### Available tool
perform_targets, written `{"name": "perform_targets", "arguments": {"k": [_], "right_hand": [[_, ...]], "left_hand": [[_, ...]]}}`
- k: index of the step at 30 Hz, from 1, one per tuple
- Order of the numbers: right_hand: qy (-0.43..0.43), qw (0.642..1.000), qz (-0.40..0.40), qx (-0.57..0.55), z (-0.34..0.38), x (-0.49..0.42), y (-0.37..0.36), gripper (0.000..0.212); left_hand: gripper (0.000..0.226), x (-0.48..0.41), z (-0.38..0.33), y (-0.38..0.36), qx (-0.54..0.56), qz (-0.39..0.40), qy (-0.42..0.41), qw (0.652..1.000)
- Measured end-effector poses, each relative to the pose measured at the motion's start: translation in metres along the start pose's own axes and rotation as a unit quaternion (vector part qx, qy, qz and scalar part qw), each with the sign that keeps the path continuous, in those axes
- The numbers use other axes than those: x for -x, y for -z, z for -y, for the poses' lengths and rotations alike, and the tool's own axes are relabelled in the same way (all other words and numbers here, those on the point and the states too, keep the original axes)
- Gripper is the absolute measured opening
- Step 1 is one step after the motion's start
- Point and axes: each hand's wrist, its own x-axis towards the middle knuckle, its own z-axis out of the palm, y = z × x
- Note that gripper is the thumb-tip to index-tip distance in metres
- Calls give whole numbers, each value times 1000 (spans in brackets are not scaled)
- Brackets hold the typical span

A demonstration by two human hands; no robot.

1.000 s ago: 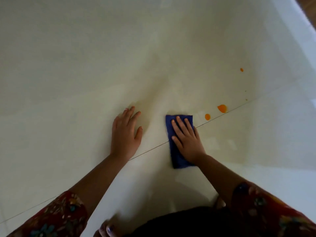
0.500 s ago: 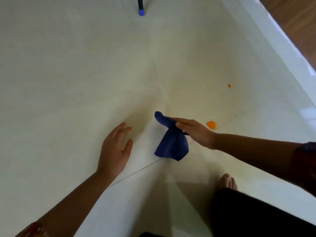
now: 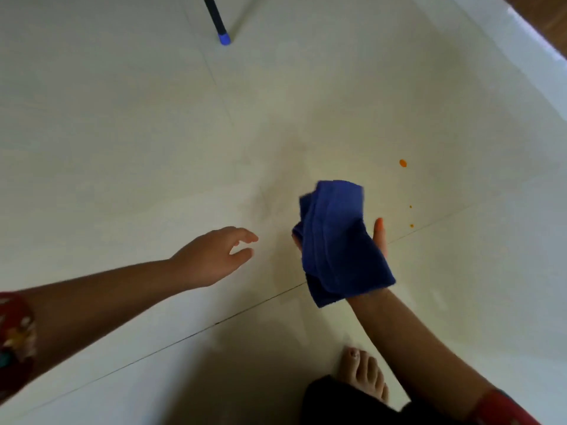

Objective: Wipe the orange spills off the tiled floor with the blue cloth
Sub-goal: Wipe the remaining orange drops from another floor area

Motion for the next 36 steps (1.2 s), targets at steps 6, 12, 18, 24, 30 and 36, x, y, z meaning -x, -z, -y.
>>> {"name": "perform_targets", "arguments": {"k": [6, 12, 18, 24, 30, 36], "right_hand": [[74, 991, -39, 107, 76, -1, 21, 29], [67, 913, -269, 299, 118, 22, 59, 19], [308, 617, -151, 709, 103, 45, 111, 65], [128, 306, -23, 943, 49, 70, 195, 94], [91, 351, -242, 900, 120, 33, 210, 77], [113, 345, -223, 905, 98, 8, 179, 63]], "left_hand": [[38, -27, -26, -42, -48, -9, 36, 998], [43, -48, -46, -87, -5, -185, 50, 981], [47, -50, -46, -125, -27, -232, 17, 972], [51, -49, -23, -123, -92, -235, 9, 967], [54, -84, -29, -117, -133, -210, -35, 968], [54, -101, -32, -128, -203, -181, -91, 958]]}}
